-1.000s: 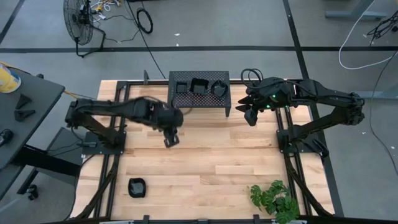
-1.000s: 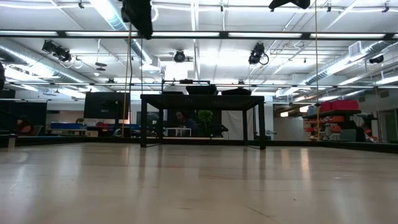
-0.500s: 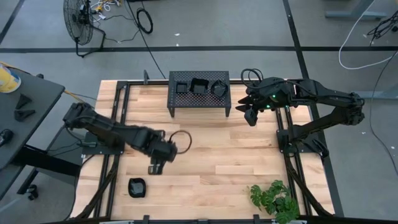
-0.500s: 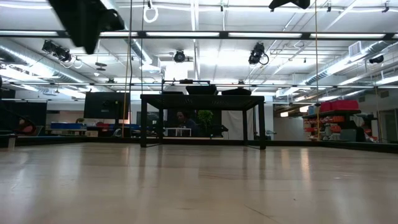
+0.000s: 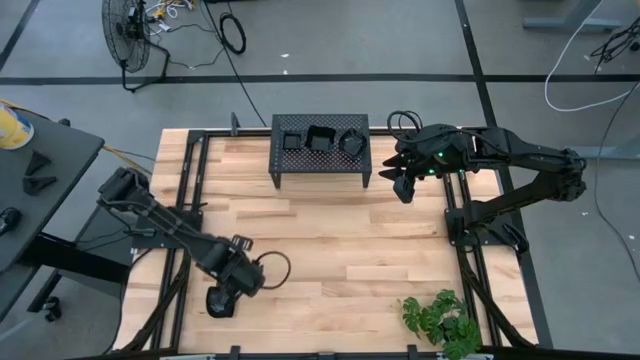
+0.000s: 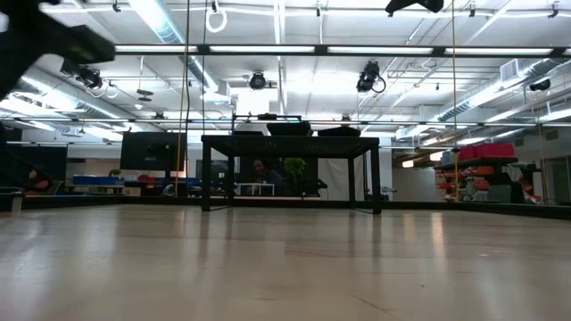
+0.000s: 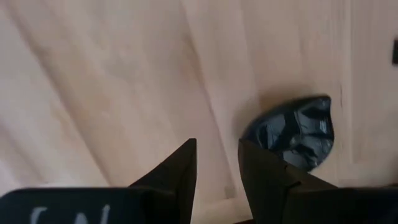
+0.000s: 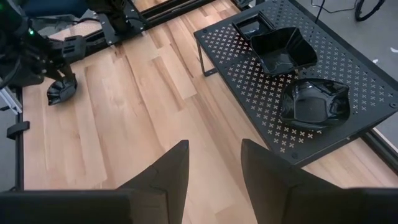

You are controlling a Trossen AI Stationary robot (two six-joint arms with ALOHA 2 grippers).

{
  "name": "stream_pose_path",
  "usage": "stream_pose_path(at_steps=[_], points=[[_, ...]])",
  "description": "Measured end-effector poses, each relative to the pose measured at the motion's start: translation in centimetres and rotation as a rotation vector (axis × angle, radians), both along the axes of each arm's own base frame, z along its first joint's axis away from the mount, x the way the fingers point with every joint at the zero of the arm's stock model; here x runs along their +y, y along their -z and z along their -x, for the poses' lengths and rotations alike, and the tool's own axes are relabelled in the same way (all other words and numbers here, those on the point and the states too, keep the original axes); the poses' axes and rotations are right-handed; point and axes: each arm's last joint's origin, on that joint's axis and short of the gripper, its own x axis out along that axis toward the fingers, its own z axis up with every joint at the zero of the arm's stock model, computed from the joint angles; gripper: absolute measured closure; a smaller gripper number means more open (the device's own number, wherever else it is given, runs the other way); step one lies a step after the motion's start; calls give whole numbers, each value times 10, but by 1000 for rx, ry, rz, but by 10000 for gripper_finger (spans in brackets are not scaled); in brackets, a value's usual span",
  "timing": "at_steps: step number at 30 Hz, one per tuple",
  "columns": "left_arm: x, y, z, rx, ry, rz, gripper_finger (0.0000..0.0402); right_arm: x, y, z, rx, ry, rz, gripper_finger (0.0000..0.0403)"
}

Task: Pick & Place Mini shaped plates
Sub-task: Stack the leaf shaped plate on top of the other leaf shaped plate on the shelf

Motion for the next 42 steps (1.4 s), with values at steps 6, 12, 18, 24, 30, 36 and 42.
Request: stream_pose_path(at_steps=[6, 12, 18, 24, 30, 36, 42], points=[[-13, 23, 17, 57, 32, 39, 278, 0, 0, 0, 5, -16, 18, 254], [-15, 37, 27, 60, -1, 105, 278, 0, 0, 0, 6, -18, 20, 254], [-4, 47, 41, 78, -40, 120, 278, 0, 0, 0, 6, -18, 21, 254], [1, 55, 47, 39, -70, 202, 278, 0, 0, 0, 6, -18, 20, 254], [5, 68, 52, 46, -100, 202, 278, 1, 0, 0, 7, -41, 14, 254], [8, 77, 56, 65, -137, 203, 278, 1, 0, 0, 6, -43, 12, 254], [7, 82, 57, 68, -160, 254, 278, 1, 0, 0, 6, -42, 12, 254]])
